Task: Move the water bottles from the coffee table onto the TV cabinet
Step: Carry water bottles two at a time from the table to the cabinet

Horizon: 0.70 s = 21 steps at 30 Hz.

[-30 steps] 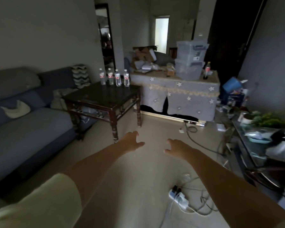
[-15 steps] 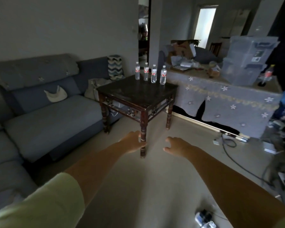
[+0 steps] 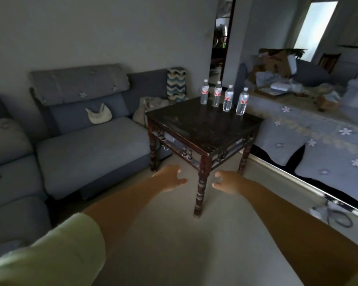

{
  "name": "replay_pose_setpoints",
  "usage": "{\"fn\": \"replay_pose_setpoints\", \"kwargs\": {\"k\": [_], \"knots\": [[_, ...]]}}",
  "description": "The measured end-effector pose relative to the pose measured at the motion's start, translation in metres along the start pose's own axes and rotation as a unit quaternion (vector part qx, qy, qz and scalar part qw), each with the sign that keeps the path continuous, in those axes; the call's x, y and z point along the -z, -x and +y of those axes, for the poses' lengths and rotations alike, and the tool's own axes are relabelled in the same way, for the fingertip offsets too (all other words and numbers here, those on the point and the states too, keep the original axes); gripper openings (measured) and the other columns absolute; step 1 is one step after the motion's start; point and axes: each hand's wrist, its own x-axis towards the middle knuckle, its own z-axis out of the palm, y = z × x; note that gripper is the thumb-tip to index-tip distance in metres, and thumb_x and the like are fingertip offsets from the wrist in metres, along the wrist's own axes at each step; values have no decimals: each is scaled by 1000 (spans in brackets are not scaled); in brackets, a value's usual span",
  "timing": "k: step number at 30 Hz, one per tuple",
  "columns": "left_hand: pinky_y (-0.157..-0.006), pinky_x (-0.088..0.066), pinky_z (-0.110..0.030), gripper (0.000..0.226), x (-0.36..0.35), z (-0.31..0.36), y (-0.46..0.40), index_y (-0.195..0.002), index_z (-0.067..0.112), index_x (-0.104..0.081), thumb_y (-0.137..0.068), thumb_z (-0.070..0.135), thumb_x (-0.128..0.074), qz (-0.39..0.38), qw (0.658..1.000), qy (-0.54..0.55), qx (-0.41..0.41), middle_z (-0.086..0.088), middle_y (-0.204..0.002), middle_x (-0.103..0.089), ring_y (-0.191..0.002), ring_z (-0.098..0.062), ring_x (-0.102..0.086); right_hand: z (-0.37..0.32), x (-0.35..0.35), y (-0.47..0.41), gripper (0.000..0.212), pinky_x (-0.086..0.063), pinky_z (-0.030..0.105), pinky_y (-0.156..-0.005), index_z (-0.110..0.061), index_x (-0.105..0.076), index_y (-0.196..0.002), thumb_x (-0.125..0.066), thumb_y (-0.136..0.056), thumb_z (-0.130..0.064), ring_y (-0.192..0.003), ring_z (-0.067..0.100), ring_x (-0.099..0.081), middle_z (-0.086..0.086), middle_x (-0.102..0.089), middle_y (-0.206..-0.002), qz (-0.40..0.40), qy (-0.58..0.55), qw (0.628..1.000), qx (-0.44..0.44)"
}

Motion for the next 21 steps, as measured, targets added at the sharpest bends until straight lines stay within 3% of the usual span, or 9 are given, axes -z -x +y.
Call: {"fn": "replay_pose_setpoints", "kwargs": {"k": [7,12,16,21], "knots": [[-104,-37,-36,58,47,-53,-99,-142,10,-40,-95,42,-54,19,999,13,32,-13,-143,-46,-130,-29,-45,-44,29,-111,49,-39,36,-103,-10,-45,-138,-49,-98,-37,-129,29,-48,14,-51,-139,-2,27,999,40],[-97,-40,-31,48,95,-87,-189,-134,9,-47,-96,38,-54,18,1000,-2,6,-11,-135,-52,-122,-26,-51,-68,69,-206,48,-40,34,-101,-9,-45,-137,-49,-98,-35,-126,30,-50,16,-52,-136,5,10,1000,18],[-95,-45,-35,46,150,-112,-280,-125,11,-51,-92,42,-58,15,1000,-8,-12,-11,-126,-56,-113,-27,-55,-83,115,-279,50,-41,35,-102,-13,-38,-142,-49,-99,-36,-126,28,-49,13,-48,-139,9,-44,999,-3],[-92,-44,-34,53,177,-117,-377,-134,9,-43,-95,43,-53,-30,999,-8,-41,-13,-126,-55,-114,-28,-55,-70,139,-347,59,-40,35,-105,-12,-31,-148,-47,-99,-40,-130,28,-45,14,-42,-145,10,-63,996,-56]]}}
